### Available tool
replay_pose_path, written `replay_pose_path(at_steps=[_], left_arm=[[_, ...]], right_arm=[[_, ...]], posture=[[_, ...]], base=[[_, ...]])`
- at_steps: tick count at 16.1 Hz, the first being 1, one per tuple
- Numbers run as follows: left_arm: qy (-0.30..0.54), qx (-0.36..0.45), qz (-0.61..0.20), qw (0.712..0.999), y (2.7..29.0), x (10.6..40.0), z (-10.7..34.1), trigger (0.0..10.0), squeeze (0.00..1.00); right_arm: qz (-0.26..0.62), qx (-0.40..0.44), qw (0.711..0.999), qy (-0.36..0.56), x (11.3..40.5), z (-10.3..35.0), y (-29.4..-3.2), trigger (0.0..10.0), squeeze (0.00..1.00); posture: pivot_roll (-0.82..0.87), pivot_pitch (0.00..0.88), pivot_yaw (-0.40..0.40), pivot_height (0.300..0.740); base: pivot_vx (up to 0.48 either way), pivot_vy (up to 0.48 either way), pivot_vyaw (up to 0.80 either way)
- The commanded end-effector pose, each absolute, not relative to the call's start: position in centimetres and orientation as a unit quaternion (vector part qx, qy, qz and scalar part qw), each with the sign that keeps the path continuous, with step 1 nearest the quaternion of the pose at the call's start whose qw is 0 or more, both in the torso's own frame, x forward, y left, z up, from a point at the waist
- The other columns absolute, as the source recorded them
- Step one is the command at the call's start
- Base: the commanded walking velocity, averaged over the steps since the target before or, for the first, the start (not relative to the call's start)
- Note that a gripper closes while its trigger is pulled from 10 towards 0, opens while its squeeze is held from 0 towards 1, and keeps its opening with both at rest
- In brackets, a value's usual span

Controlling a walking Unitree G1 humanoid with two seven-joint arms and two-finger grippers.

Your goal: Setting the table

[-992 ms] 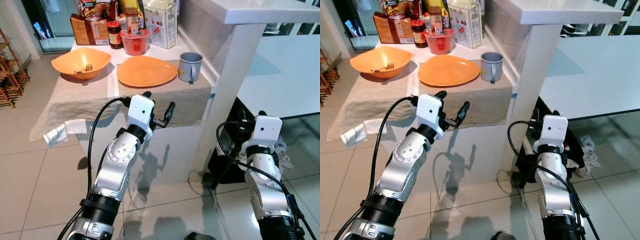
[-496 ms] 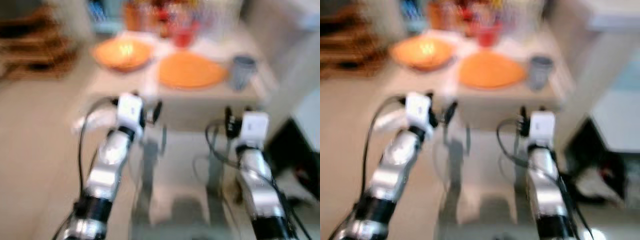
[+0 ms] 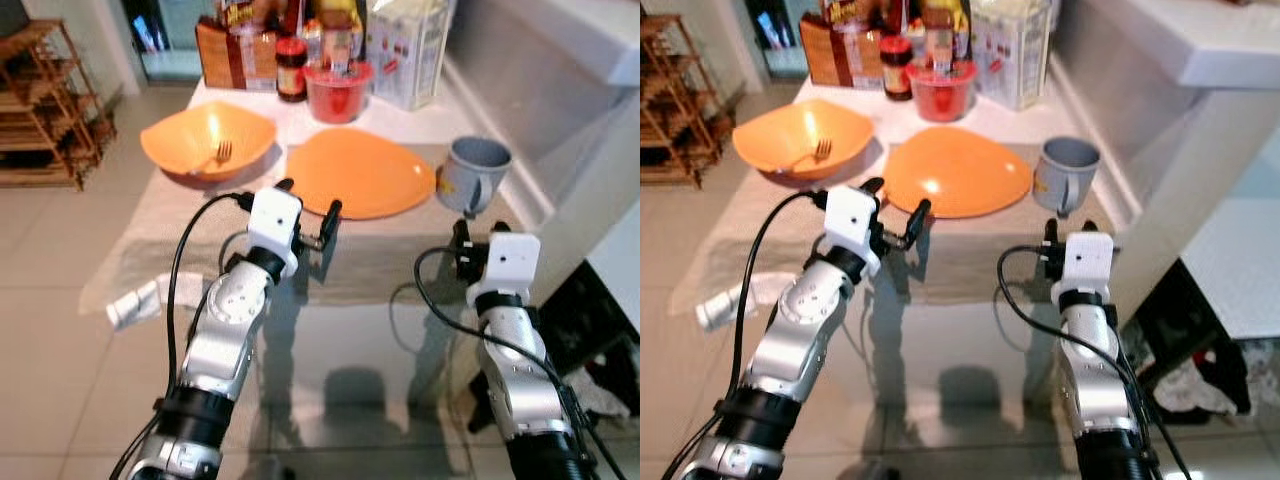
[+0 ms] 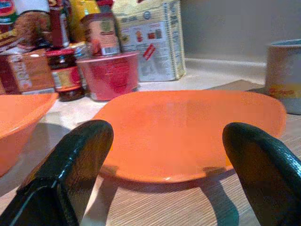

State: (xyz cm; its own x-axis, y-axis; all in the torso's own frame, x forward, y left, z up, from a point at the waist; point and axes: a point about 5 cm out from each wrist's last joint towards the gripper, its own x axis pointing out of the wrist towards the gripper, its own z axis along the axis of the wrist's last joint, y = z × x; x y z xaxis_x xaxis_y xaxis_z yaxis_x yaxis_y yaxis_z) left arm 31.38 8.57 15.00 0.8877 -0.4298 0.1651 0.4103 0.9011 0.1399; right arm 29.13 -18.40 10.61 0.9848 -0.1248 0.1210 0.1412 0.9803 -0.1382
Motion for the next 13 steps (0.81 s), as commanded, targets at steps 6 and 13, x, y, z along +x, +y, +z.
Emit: replay_pose_path(at_steps=[6,13], left_arm=[[-0.098,0.049,-0.223,0.969,8.3,31.1,15.1,10.0,0.0],[-0.095,0.059,-0.221,0.969,8.9,30.9,15.0,10.0,0.0]], right_arm=[[-0.091,-0.072,0.991,-0.073,30.0,12.1,-19.8,10.0,0.0],[-0.084,-0.067,0.992,-0.07,31.4,12.4,-19.7,10.0,0.0]], posture=[[0.03,0.0,0.006,0.722],[0.08,0.0,0.005,0.722]], base=[[0.0,0.0,0.0],[0.0,0.0,0.0]])
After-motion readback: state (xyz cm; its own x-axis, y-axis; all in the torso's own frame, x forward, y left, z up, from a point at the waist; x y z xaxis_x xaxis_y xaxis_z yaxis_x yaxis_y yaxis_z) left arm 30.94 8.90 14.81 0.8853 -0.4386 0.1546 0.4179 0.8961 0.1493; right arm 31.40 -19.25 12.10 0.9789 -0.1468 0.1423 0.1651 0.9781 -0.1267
